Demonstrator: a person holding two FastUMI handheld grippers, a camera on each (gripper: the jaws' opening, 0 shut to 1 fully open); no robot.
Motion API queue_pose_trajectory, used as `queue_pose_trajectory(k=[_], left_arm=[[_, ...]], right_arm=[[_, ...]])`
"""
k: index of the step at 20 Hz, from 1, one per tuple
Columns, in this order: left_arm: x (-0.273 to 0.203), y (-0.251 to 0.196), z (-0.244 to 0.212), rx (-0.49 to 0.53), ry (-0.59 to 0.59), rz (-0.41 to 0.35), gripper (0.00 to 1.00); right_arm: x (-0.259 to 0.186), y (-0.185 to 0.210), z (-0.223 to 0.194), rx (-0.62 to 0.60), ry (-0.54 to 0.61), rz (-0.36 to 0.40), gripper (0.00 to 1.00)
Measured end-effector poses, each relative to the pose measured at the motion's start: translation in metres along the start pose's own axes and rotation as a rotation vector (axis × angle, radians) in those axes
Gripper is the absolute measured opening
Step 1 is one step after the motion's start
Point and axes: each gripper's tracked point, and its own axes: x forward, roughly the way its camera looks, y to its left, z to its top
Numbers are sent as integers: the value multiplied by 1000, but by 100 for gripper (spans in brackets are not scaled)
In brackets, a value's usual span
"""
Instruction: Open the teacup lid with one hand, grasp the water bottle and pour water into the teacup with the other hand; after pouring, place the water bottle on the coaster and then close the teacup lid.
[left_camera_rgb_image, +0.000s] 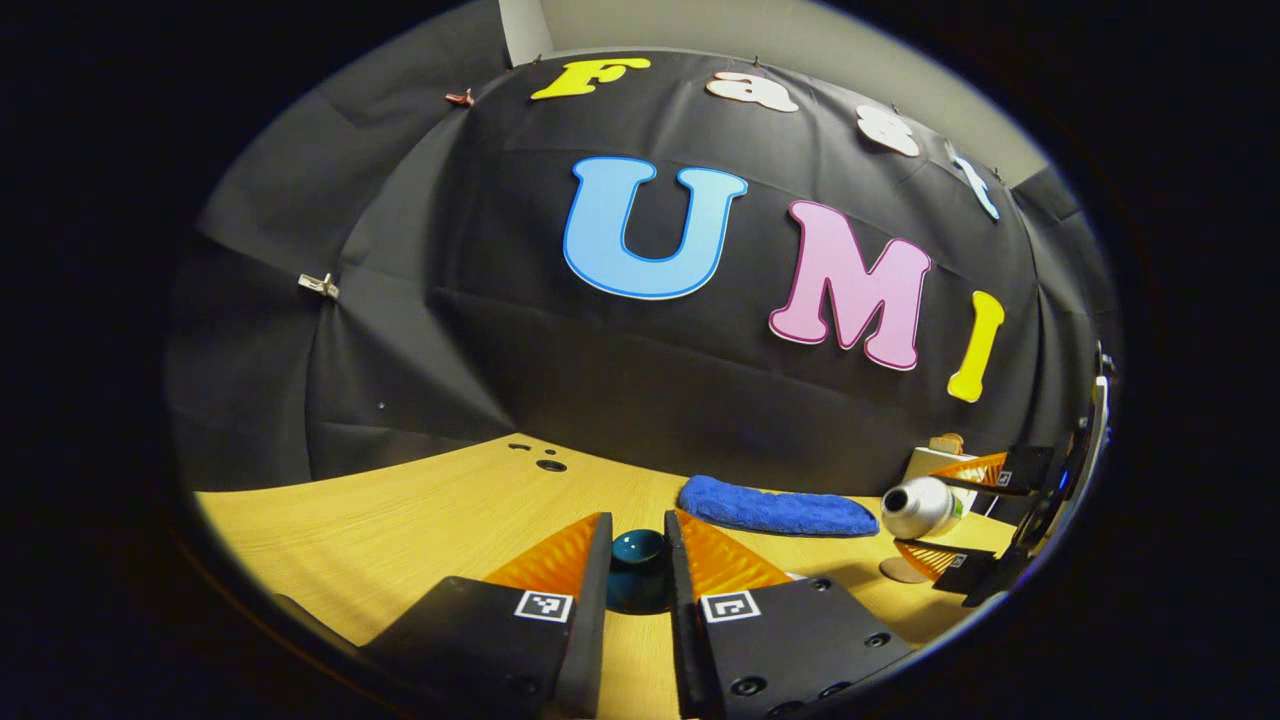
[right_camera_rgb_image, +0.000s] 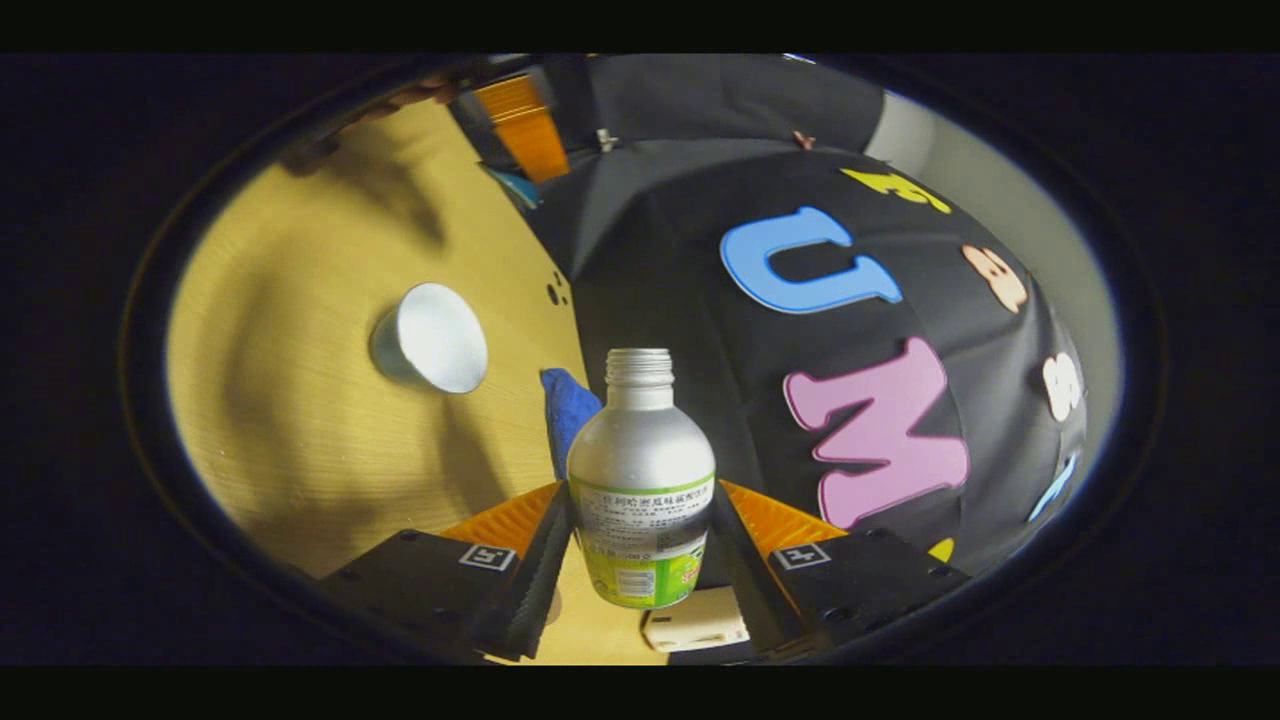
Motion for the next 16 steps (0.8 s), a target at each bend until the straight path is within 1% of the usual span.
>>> queue_pose_trajectory(k=[3, 12, 16], left_arm=[[-1, -1, -1, -4, 8, -4, 32], [-1, 2, -1, -10, 13, -3, 32], [0, 5, -3, -17, 20, 0, 32]], right_arm=[[4, 6, 3, -87, -13, 10, 77], [15, 17, 10, -335, -41, -15, 77], [17, 18, 14, -413, -56, -21, 77]])
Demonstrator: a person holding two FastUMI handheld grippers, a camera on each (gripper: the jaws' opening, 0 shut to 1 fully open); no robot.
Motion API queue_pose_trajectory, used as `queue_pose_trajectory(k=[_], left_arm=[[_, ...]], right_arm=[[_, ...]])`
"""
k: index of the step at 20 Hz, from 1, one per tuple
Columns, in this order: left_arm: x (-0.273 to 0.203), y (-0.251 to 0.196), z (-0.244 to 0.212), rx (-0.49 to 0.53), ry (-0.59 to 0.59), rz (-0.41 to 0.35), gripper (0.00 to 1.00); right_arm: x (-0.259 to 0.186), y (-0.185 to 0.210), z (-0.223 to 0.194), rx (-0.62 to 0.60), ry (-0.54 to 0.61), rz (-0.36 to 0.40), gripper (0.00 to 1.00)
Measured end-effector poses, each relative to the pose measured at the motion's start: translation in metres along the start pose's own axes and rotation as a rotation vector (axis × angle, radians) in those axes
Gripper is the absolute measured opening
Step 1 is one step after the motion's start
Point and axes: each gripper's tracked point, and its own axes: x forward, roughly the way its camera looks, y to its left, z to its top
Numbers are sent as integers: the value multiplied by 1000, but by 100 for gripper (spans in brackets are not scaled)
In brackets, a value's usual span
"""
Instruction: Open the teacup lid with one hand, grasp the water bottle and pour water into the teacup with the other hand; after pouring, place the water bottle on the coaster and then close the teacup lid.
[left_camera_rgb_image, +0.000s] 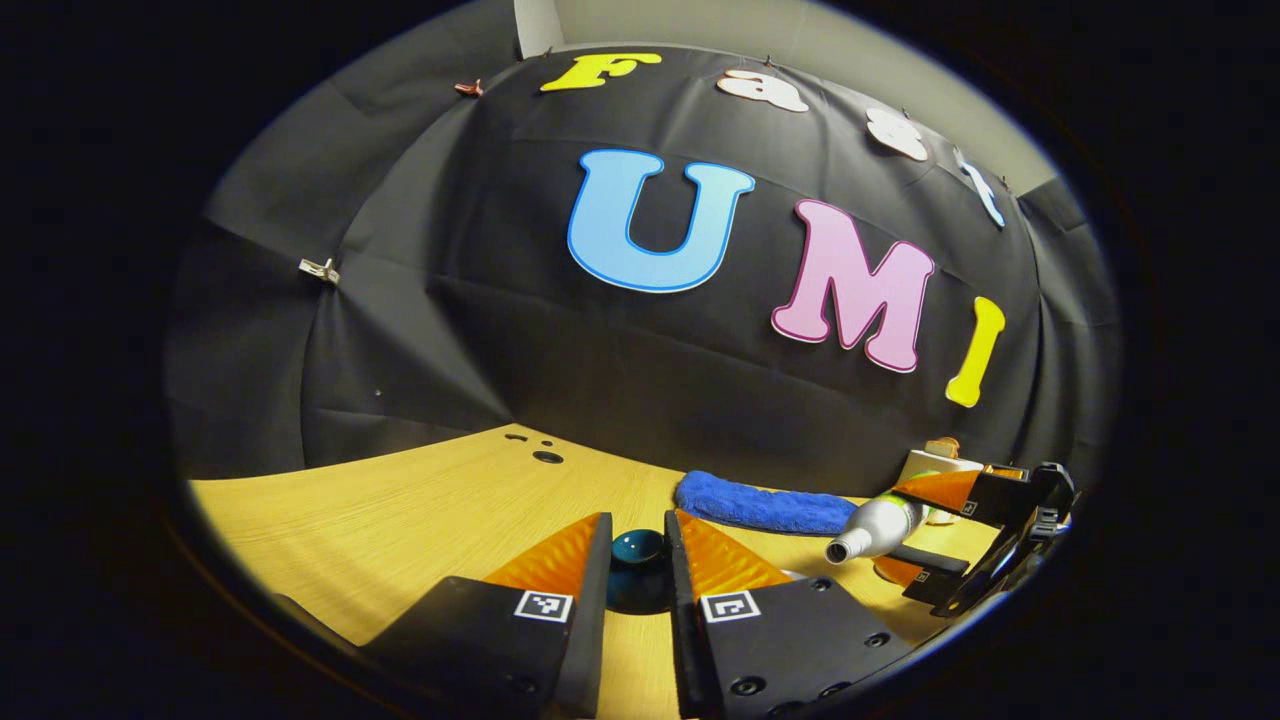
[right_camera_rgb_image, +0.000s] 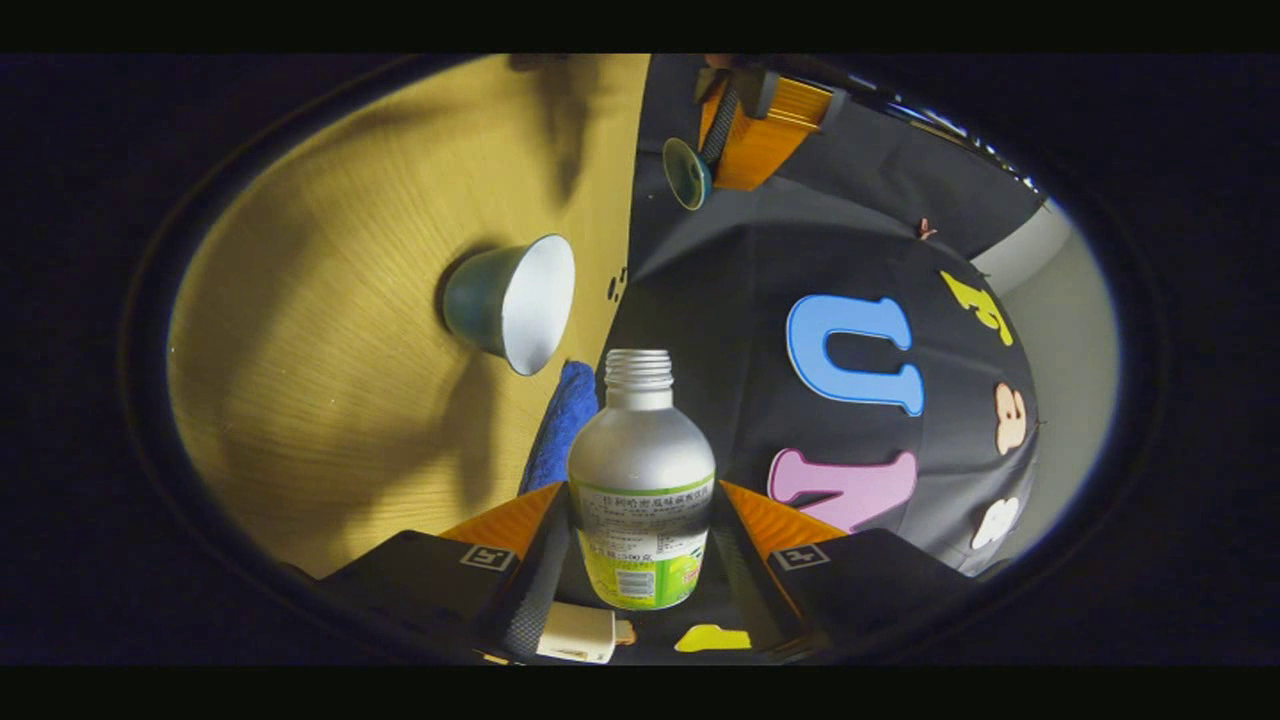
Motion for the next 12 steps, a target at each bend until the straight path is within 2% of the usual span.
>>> queue_pose_trajectory(k=[12], left_arm=[[1, 6, -1, -16, 2, 10, 33]], right_arm=[[6, -9, -2, -156, -16, -11, 77]])
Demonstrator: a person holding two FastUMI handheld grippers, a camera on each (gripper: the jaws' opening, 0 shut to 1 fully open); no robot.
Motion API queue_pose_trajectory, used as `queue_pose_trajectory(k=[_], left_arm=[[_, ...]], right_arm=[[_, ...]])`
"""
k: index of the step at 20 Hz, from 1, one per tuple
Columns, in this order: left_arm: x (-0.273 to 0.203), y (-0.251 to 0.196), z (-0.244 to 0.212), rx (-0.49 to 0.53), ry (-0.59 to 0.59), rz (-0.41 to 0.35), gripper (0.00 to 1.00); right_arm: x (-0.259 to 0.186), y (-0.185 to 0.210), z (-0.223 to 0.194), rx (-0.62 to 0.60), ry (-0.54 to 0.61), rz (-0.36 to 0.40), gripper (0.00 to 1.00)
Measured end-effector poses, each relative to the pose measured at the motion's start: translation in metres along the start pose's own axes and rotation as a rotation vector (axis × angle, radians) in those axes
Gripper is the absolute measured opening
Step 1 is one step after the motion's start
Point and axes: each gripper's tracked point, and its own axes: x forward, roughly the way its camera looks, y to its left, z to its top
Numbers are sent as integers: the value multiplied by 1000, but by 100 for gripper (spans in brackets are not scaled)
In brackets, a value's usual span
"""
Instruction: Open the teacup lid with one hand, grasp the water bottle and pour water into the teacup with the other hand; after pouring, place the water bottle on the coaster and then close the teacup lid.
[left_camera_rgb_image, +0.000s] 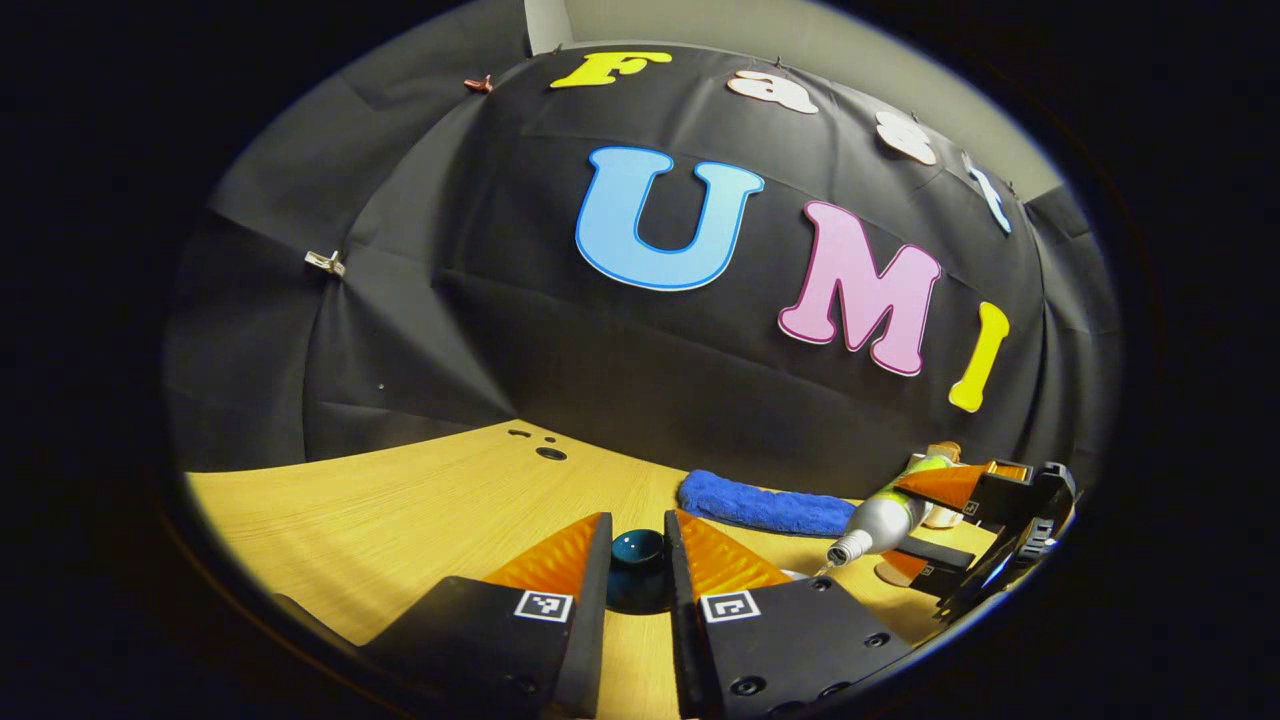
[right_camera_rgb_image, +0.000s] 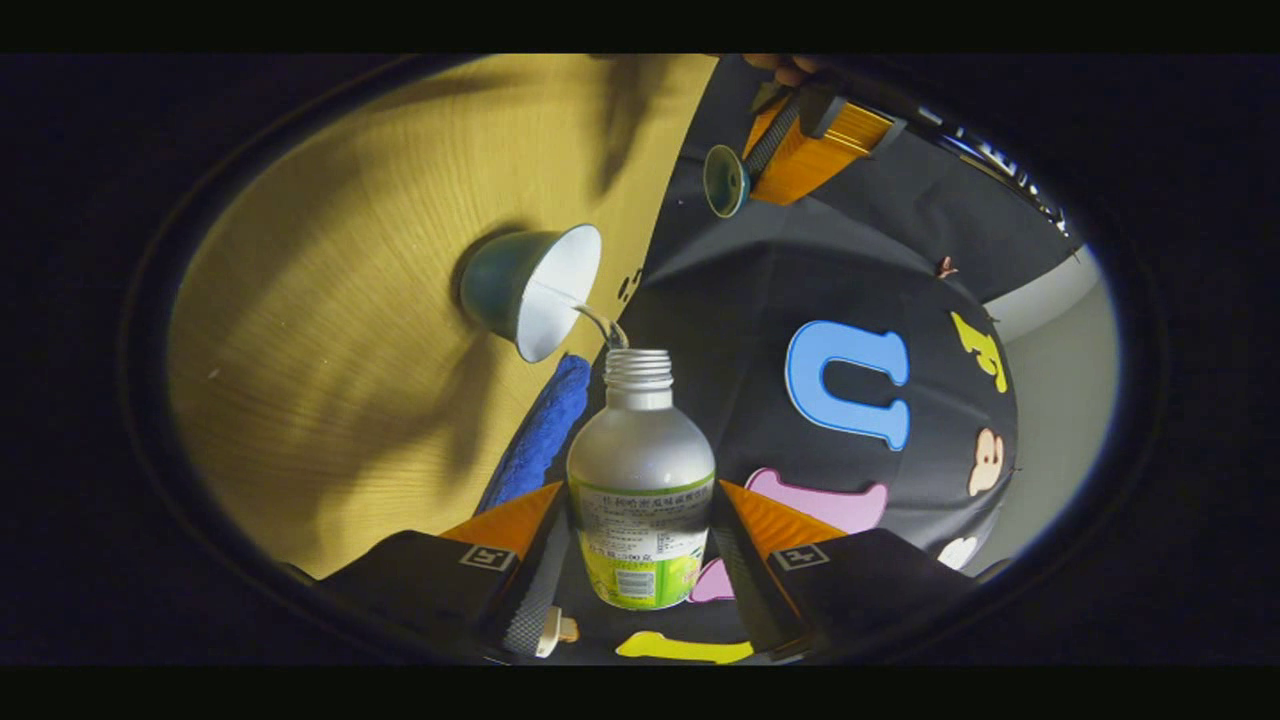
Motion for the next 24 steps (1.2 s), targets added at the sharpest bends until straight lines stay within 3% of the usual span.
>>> queue_pose_trajectory(k=[24], left_arm=[[-1, 2, -1, -13, 10, -3, 32]], right_arm=[[2, -27, 8, -325, -71, -120, 80]])
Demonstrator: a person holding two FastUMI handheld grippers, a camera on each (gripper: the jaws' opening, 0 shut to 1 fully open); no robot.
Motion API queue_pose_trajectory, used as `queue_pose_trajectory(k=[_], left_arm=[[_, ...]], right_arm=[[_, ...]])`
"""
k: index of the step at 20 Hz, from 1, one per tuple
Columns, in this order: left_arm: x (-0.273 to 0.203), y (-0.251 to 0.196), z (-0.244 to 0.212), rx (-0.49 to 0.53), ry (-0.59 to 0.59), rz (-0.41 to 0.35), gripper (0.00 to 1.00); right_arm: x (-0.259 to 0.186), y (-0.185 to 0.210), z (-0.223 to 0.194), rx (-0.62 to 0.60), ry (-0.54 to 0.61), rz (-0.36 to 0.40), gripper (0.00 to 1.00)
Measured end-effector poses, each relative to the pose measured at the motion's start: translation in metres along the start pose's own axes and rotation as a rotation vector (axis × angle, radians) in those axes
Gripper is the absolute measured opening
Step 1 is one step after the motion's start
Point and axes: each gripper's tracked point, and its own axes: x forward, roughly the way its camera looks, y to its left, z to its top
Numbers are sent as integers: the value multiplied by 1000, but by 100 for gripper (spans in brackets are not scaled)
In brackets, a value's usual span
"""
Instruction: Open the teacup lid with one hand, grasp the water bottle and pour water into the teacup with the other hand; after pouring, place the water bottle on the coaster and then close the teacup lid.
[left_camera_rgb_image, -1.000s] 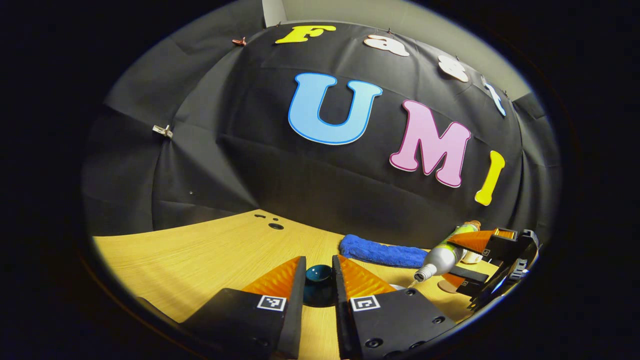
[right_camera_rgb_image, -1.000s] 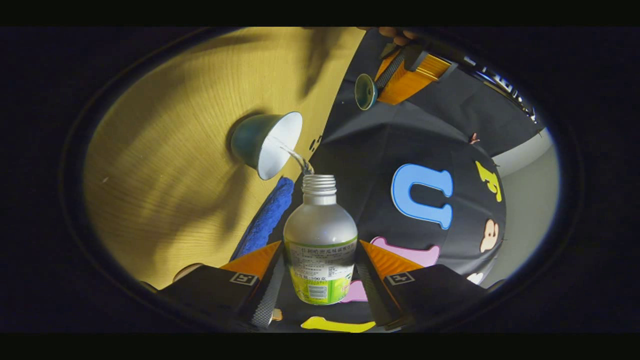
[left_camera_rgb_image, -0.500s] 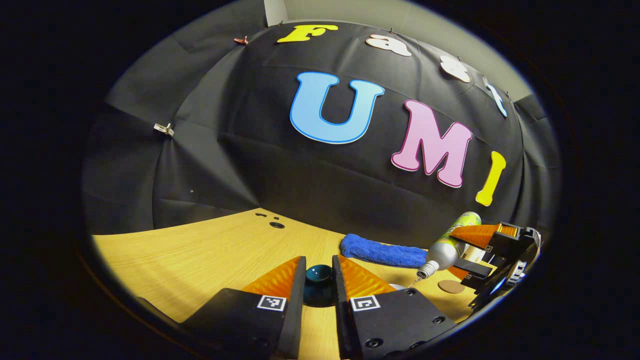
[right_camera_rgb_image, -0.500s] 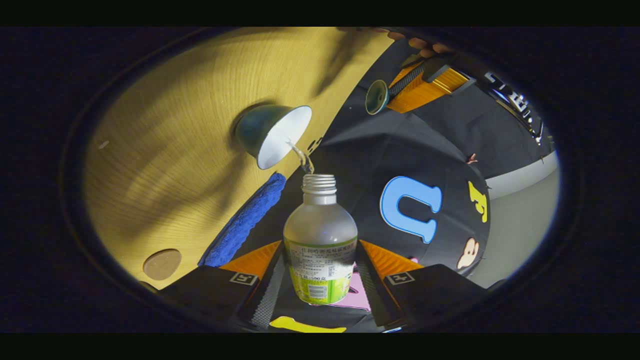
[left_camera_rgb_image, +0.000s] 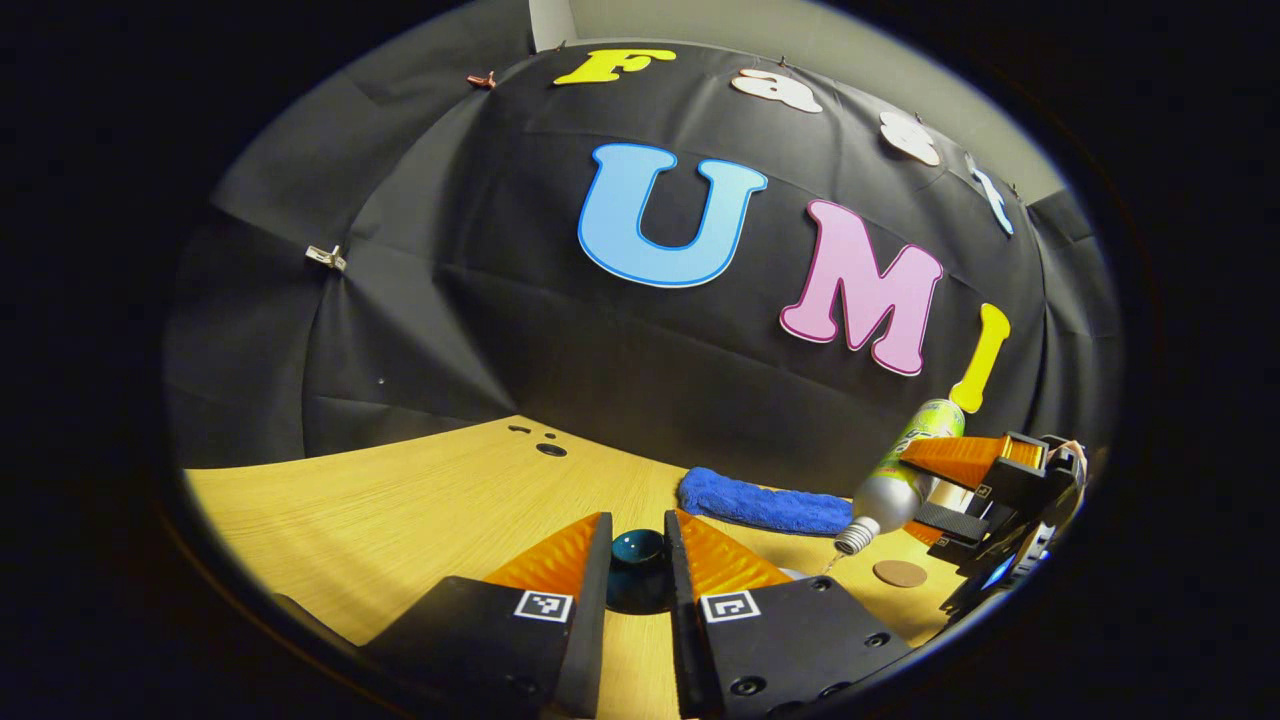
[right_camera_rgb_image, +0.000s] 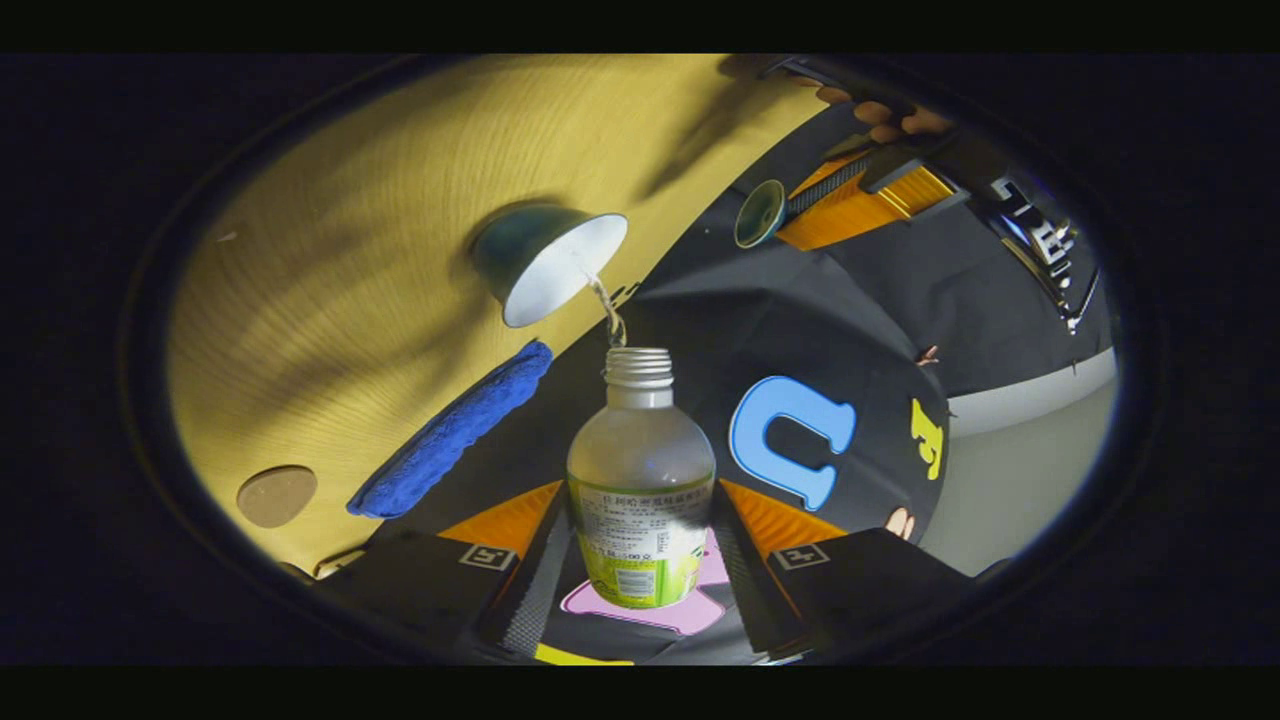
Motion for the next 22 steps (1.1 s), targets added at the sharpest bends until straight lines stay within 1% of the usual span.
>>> queue_pose_trajectory(k=[1, 2, 6, 7, 8, 9, 10, 11, 12, 13, 16, 17, 18, 19, 20, 22], left_arm=[[-1, 1, 1, 0, -1, 1, 32], [0, 1, 2, -1, -2, 2, 32], [-1, 3, 1, -2, -2, 3, 32], [-1, 3, 1, -3, -1, 2, 32], [0, 3, 0, -5, 0, 1, 32], [0, 3, 0, -5, 3, 2, 33], [1, 3, 0, -7, 4, 2, 32], [1, 2, -2, -9, 5, 1, 32], [0, 2, -2, -11, 6, -1, 32], [1, 2, -1, -12, 8, -1, 32], [1, 2, -2, -14, 10, 0, 32], [1, 2, -2, -14, 10, -1, 32], [1, 2, -2, -14, 10, -1, 32], [1, 2, -1, -14, 9, -2, 33], [1, 3, -2, -12, 9, 0, 33], [1, 4, -2, -10, 11, 3, 33]], right_arm=[[-1, -1, 1, -7, -1, -5, 80], [-1, -3, 2, -14, -3, -11, 77], [-2, -8, 3, -18, -14, -18, 77], [-2, -7, 4, -20, -17, -19, 80], [-2, -6, 5, -21, -18, -17, 80], [-1, -5, 6, -22, -18, -16, 77], [-1, -4, 7, -24, -20, -15, 80], [-1, -4, 7, -27, -23, -15, 77], [0, -4, 6, -28, -24, -12, 80], [-1, -4, 6, -29, -24, -11, 77], [-1, -1, 8, -36, -23, -4, 77], [-1, 1, 8, -33, -23, 0, 80], [-1, 4, 8, -13, -21, 12, 77], [-2, 10, 7, 37, -18, 34, 77], [-2, 20, 8, 121, -16, 65, 77], [-6, 42, 14, 343, -12, 134, 77]])
